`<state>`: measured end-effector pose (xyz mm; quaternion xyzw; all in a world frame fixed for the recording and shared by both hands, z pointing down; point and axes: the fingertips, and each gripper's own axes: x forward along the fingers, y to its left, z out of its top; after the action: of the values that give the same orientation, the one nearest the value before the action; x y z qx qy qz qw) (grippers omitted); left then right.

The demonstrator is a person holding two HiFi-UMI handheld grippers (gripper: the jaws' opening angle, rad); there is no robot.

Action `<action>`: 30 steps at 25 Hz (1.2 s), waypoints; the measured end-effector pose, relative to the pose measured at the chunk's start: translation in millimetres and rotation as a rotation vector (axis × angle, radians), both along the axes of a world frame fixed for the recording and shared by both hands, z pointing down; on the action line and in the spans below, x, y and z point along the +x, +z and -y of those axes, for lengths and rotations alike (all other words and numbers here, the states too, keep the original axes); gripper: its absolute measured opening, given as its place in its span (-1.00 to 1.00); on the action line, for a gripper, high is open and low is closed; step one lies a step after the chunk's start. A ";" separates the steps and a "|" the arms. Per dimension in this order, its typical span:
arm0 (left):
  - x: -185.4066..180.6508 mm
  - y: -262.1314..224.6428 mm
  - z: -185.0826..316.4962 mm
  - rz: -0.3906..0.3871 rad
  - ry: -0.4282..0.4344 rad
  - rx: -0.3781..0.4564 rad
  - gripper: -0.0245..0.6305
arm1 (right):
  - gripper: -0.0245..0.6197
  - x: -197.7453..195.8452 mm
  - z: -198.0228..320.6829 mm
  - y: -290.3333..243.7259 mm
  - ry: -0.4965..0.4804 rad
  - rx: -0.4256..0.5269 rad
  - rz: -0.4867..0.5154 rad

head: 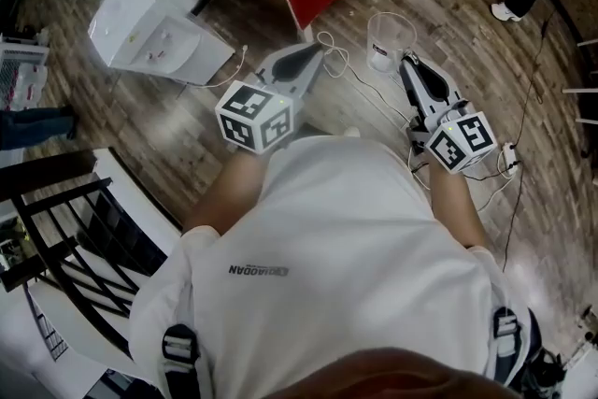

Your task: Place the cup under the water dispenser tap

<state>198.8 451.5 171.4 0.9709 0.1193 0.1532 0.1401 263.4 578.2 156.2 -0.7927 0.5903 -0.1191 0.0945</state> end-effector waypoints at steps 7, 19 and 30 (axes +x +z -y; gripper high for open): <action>-26.2 -0.9 41.6 0.011 -0.046 0.006 -0.94 | -0.77 -19.7 45.3 -3.9 -0.043 -0.011 0.010; -83.3 -4.8 122.3 0.011 -0.176 -0.018 -0.94 | -0.77 -62.9 139.8 -11.9 -0.184 -0.033 0.017; -140.2 4.3 174.6 0.009 -0.281 -0.035 -0.94 | -0.77 -102.3 208.6 -3.7 -0.300 -0.076 0.020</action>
<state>58.7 276.9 175.8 0.9748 -0.0159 0.1341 0.1777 161.1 369.6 152.5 -0.6973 0.6964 -0.1620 0.0515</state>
